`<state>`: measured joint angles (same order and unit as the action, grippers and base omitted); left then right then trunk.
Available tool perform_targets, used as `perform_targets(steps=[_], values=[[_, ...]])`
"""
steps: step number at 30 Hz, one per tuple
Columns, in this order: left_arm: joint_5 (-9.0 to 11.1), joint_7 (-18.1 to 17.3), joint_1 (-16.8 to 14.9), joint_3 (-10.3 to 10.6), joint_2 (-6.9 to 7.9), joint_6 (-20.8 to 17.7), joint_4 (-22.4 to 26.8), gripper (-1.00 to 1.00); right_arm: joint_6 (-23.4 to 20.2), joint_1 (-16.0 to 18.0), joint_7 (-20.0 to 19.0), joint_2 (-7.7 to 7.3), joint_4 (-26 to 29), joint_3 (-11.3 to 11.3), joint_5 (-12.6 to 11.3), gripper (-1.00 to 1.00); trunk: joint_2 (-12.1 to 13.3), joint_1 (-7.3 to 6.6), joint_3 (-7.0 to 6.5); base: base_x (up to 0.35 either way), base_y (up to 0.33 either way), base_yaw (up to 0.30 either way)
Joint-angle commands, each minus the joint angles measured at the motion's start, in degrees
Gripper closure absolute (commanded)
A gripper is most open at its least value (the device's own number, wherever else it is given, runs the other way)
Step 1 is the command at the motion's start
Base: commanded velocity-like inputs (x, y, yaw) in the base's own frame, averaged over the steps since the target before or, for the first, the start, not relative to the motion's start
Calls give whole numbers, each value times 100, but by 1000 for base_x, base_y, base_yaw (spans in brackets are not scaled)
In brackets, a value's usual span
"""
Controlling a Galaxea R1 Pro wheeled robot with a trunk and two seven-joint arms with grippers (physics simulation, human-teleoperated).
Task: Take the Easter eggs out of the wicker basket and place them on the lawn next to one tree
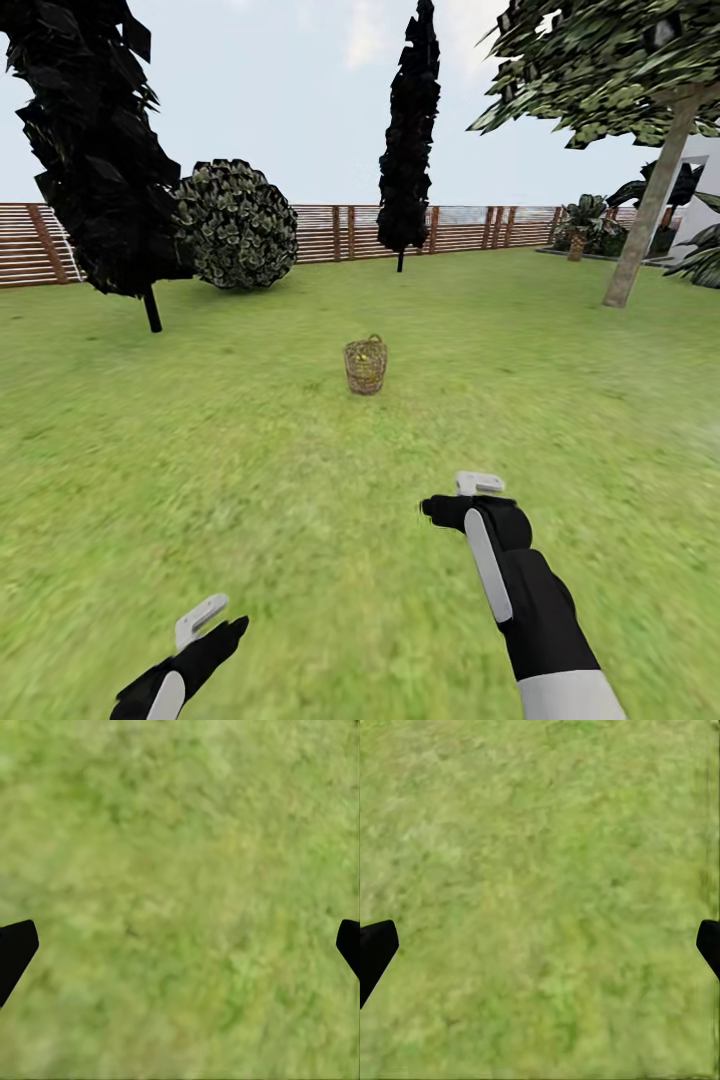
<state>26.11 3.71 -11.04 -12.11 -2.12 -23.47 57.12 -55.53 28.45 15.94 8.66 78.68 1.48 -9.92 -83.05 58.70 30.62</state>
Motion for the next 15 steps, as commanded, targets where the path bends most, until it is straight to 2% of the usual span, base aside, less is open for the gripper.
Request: perform_targets(steps=[1,2,5,6,8,12,13,15], values=[[61,34,-3,-10,-5,-35,-2,-100,5,17,152,10,-29,-22,-95,-100,-3,3,6,330,0,0],[61,36,-3,-10,-6,-35,-12,-100,28,27,229,18,-55,-46,-136,-100,-3,3,6,330,0,0],[61,34,-3,-10,-7,-33,-38,-100,176,49,508,36,-174,-222,-495,-100,-3,3,6,330,0,0],[61,34,-3,-10,-7,-32,-45,-100,232,54,644,40,-242,-303,-700,-100,-3,3,6,330,0,0],[59,30,-3,-10,-5,-29,-51,-100,396,59,874,44,-378,-375,-967,-100,-3,3,6,330,0,0],[57,29,-3,-6,-7,-26,-54,-100,925,65,1148,47,-665,-414,-1227,-100,-3,3,6,330,0,0],[54,28,-3,-3,-7,-21,-57,-100,1311,114,1362,46,-923,-428,-1364,-100,-3,3,6,330,0,0],[53,30,-3,-3,-6,-21,-57,-100,1406,162,1425,44,-1032,-435,-1402,-100,-3,3,6,330,0,0]])
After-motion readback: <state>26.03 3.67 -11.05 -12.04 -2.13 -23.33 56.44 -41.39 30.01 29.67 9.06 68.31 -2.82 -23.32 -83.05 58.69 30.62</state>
